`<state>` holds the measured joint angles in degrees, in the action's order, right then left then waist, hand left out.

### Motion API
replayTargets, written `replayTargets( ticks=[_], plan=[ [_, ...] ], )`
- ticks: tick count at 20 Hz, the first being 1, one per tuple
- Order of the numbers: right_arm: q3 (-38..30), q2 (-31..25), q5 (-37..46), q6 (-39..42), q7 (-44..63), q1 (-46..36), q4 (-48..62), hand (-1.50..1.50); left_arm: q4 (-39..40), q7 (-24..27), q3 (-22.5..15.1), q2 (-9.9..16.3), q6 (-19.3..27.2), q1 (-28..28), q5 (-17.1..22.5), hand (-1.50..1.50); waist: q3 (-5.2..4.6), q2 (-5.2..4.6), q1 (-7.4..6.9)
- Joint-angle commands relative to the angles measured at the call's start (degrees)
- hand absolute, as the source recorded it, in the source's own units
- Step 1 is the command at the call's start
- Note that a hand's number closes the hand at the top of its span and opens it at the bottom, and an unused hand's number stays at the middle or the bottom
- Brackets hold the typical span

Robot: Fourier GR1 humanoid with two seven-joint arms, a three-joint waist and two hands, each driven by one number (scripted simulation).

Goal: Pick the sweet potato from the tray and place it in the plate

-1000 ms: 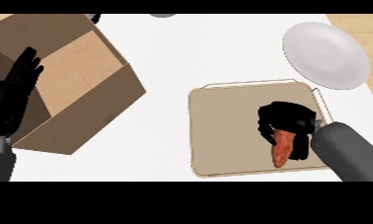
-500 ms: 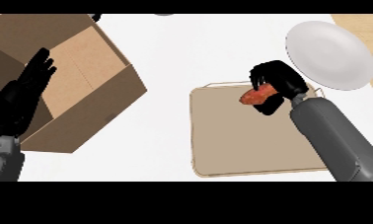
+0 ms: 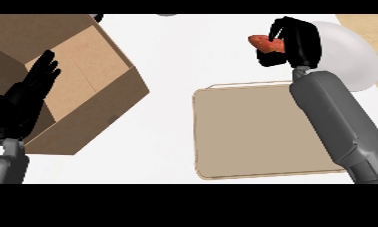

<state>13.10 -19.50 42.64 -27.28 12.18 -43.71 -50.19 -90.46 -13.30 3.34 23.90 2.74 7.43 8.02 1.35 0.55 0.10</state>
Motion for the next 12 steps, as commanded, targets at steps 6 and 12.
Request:
replayTargets(
  ticks=[6,12],
  plan=[
    [-9.7,-2.8,-2.5,-6.4,4.9,-1.1,4.2,1.5,0.6,-2.6,-1.8,-4.6,0.5,-0.3,0.5,0.0,-1.32,-0.7,-0.26],
    [-16.1,-8.8,-7.5,-6.6,-2.6,0.1,10.1,1.5,2.6,0.4,-3.4,-7.7,1.6,-1.1,-2.0,0.0,-1.27,-1.2,-0.49]
  ],
)
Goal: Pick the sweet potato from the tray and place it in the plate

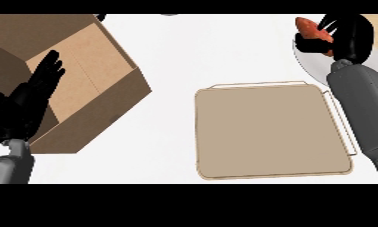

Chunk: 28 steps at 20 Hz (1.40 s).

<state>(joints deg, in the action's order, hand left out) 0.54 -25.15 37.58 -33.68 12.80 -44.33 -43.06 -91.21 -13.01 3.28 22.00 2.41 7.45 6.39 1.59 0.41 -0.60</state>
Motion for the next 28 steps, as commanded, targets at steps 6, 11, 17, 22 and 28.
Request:
replayTargets(
  ticks=[6,11,17,22,28],
  plan=[
    [-6.7,-5.5,-3.5,-1.5,-10.5,0.8,12.7,1.5,4.7,-0.5,-2.4,-4.8,0.1,1.6,0.0,0.0,-1.44,-1.75,-0.91],
    [-6.1,-9.2,-3.0,5.9,-13.7,0.8,19.1,1.5,4.8,0.9,-3.4,-7.6,0.9,0.8,-0.6,0.0,-1.43,-2.13,-1.37],
    [-11.7,-11.4,-10.3,17.9,-20.8,0.1,23.9,-1.5,4.6,0.9,-3.0,-7.0,-1.1,0.1,-0.4,0.0,-1.35,-1.99,-1.53],
    [-14.0,-11.5,-11.5,13.7,-29.9,-0.6,24.2,-1.5,5.5,-0.4,-2.4,-6.8,-0.2,2.5,-1.7,0.0,-1.32,-1.92,-1.47],
    [-20.2,-7.6,-20.2,17.7,-43.9,-2.8,18.6,-1.5,4.9,0.5,-1.3,-6.8,-1.2,0.3,-1.2,0.0,-1.42,-1.15,-0.35]
  ],
)
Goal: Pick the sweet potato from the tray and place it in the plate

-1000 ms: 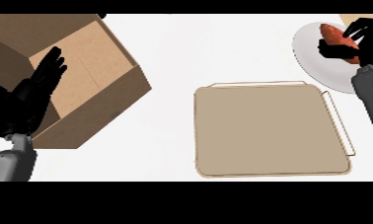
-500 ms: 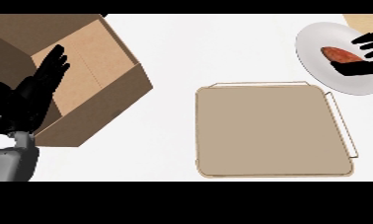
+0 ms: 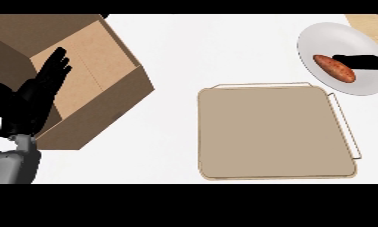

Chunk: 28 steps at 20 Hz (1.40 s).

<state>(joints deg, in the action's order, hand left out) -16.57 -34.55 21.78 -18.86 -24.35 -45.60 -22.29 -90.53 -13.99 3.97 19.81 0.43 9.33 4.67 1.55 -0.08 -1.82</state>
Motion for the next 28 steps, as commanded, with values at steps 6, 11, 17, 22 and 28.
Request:
replayTargets(
  ticks=[6,11,17,22,28],
  plan=[
    [-10.8,-0.4,-13.2,12.0,-2.9,-2.7,1.7,-1.5,2.6,-0.5,-1.7,-5.3,0.8,-1.9,0.9,0.0,-1.46,-0.38,1.31],
    [-12.7,-3.0,-16.3,23.3,-2.6,-1.0,5.3,-1.5,3.4,0.4,-1.5,-5.2,0.6,-2.2,-0.3,0.0,-1.42,-0.66,1.04],
    [-13.5,-6.6,-16.8,27.0,-7.4,1.2,6.3,-1.5,4.2,1.3,-1.7,-6.4,1.0,-0.6,-1.4,0.0,-1.42,-0.79,0.98],
    [-14.8,-8.4,-17.4,28.1,-10.8,3.8,8.2,-1.5,4.5,0.8,-0.7,-5.9,0.1,0.1,-0.9,0.0,-1.34,-1.06,0.54],
    [-15.2,-10.7,-17.4,29.2,-12.1,5.4,10.2,-1.5,4.3,2.9,-0.3,-6.1,-1.4,-1.9,-0.7,0.0,-1.33,-1.11,-0.14]
  ],
)
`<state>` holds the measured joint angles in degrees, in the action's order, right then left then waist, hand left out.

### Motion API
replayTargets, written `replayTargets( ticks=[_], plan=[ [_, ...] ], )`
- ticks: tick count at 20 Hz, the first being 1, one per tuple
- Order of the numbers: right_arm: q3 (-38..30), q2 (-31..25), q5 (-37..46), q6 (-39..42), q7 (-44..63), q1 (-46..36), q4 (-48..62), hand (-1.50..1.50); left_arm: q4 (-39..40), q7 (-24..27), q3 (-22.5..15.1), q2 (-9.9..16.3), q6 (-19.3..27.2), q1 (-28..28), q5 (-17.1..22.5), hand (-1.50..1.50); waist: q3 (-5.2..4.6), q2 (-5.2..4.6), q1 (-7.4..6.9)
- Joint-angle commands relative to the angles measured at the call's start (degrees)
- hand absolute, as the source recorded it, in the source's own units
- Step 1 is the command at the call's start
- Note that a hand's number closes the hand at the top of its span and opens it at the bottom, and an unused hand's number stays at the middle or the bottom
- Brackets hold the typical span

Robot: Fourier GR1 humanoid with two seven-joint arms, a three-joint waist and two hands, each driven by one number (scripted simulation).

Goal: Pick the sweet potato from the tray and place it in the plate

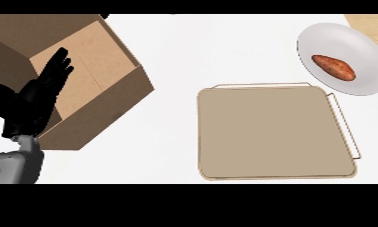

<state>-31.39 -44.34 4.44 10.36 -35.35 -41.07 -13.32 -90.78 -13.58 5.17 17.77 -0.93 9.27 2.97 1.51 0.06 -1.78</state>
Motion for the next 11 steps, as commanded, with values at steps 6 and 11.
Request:
replayTargets(
  ticks=[6,11],
  plan=[
    [0.0,-3.3,0.8,0.8,-3.1,3.2,2.1,-1.5,5.4,-0.1,-1.7,-5.0,2.0,1.6,-1.0,0.0,-1.22,-1.36,0.35],
    [0.0,-4.6,1.0,1.5,-2.2,4.4,3.8,-1.5,4.4,0.5,-2.0,-5.9,0.8,-1.3,-0.4,0.0,-1.19,-1.35,-0.28]
  ],
)
